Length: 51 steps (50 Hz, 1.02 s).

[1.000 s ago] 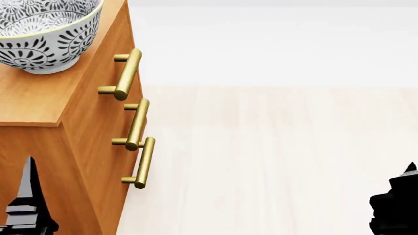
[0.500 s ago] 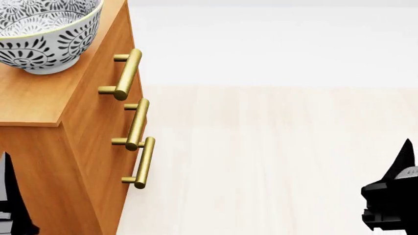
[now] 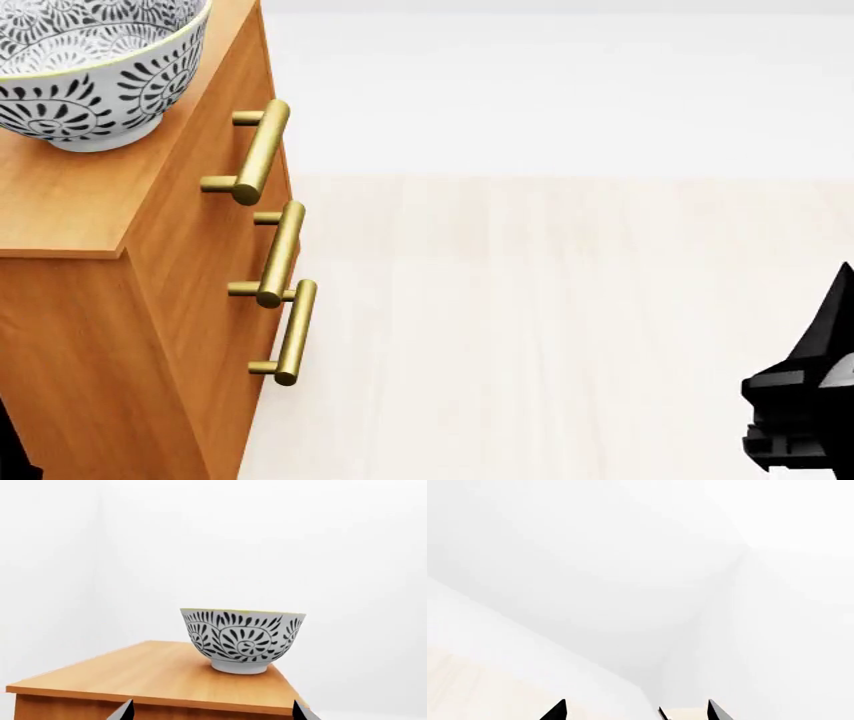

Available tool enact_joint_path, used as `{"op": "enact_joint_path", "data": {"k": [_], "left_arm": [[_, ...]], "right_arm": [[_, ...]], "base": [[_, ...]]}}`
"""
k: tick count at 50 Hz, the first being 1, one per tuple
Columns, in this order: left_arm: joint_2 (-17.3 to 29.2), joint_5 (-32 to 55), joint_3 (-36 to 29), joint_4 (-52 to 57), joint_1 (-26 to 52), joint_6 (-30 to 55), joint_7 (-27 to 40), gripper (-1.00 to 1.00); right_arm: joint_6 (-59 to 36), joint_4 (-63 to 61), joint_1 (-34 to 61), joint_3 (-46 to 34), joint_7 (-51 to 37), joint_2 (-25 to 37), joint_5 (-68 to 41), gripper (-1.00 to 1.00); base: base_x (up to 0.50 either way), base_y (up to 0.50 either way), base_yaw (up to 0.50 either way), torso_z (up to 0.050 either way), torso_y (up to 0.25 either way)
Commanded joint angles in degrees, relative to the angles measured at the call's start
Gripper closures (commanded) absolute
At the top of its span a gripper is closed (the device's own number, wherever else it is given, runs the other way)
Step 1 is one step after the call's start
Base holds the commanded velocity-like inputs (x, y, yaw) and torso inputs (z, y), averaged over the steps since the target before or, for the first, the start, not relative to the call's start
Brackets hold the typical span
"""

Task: Close the top drawer of the cabinet and put the bowl on top of it.

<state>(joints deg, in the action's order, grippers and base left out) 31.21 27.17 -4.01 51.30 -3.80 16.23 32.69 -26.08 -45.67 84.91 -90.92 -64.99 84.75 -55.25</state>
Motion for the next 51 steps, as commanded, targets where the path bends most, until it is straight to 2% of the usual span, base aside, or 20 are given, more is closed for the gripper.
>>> {"op": "enact_joint_path", "data": {"k": [1, 21, 35, 51], "left_arm": [[0.71, 0.33, 1.2, 1.82, -1.33, -0.8, 0.47, -1.0], [2.24, 0.74, 2.73, 5.76, -3.36, -1.27, 1.94, -1.0], [2.95, 0.82, 2.36, 6.59, -3.43, -1.79, 2.7, -1.0], [7.02, 0.97, 1.3, 8.51, -5.67, -5.59, 6.5, -1.0]], "right_arm": [[-2.71, -4.3, 2.27, 2.07, -0.33, 1.07, -0.71, -1.0], [-3.37, -9.84, 4.26, 4.52, -0.59, 5.09, -0.55, -1.0], [-5.08, -11.42, 5.02, 5.77, -2.3, 5.23, -2.31, -1.0], [-4.99, -12.43, 4.75, 6.06, -3.06, 5.24, -2.32, -1.0]], "base": [[0.0, 0.0, 0.0, 0.0, 0.0], [0.0, 0.0, 0.0, 0.0, 0.0], [0.0, 0.0, 0.0, 0.0, 0.0], [0.0, 0.0, 0.0, 0.0, 0.0]]}}
